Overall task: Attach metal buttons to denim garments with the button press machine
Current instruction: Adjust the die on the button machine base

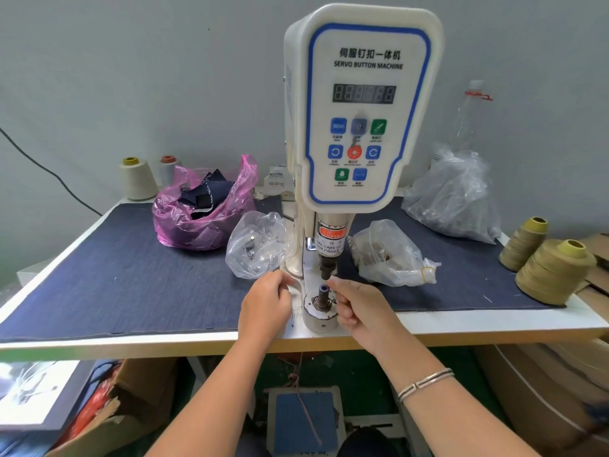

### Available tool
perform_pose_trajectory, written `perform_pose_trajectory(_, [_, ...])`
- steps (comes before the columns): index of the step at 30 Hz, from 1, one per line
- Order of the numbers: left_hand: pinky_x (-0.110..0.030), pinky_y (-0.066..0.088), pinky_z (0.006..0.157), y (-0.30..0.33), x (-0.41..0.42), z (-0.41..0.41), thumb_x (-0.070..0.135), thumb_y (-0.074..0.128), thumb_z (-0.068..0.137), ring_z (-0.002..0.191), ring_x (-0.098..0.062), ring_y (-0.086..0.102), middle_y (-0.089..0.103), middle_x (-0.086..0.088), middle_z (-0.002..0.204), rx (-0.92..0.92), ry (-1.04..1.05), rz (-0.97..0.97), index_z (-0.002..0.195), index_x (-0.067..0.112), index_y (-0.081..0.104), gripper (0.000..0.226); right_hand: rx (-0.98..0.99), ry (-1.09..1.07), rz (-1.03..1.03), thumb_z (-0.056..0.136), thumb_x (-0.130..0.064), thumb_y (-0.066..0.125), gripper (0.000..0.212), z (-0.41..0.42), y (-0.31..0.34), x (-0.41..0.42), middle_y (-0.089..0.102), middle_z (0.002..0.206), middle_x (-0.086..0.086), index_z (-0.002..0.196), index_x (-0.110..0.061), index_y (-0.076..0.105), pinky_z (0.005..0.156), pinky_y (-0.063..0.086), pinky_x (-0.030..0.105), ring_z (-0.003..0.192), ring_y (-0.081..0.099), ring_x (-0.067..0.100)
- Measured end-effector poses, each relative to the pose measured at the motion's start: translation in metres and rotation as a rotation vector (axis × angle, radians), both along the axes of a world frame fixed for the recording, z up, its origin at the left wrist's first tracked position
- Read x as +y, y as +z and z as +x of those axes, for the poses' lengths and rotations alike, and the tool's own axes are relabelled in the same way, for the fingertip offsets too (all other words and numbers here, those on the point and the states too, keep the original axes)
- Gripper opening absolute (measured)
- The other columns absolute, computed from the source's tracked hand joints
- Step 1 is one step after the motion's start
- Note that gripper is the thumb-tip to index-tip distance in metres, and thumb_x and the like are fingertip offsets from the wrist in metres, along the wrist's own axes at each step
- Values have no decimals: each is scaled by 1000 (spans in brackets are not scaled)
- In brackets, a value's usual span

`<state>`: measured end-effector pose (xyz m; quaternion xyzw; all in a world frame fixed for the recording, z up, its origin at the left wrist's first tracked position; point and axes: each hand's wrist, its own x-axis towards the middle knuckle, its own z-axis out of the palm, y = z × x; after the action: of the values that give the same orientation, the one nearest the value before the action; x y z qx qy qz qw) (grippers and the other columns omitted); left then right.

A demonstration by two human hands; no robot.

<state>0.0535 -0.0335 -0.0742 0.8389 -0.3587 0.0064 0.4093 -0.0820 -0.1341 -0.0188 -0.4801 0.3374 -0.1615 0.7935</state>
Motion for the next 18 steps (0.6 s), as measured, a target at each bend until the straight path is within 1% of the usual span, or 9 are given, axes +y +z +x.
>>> perform_pose_trajectory(3, [-17,34,59,0,0,0,8,47,88,78,-1,52,58,15,86,2,2,-4,87,29,61,25,-41,16,53,90,-16,61,14,1,2,1,40,56,-2,83,-7,54,34,25,16,38,33,5])
perform_pose_trajectory(6, [-17,35,59,0,-1,-1,9,48,89,78,-1,52,58,16,86,-2,5,-8,88,28,62,24,-83,15,152,88,-16,63,13,0,3,3,41,57,-1,84,-6,55,33,27,15,37,34,5])
perform_pose_trajectory(11, [-16,33,59,1,-1,-2,9,48,88,78,-1,52,55,15,83,-18,5,-9,88,27,61,22,-92,14,271,89,-15,63,12,-2,5,5,46,54,-1,93,-4,58,30,28,15,34,36,5])
perform_pose_trajectory(18, [-16,33,58,2,-1,-3,10,49,88,77,0,50,53,15,80,-28,3,3,88,25,61,20,-92,-7,413,90,-17,61,13,-1,8,8,48,50,1,89,-4,59,28,29,16,31,36,6])
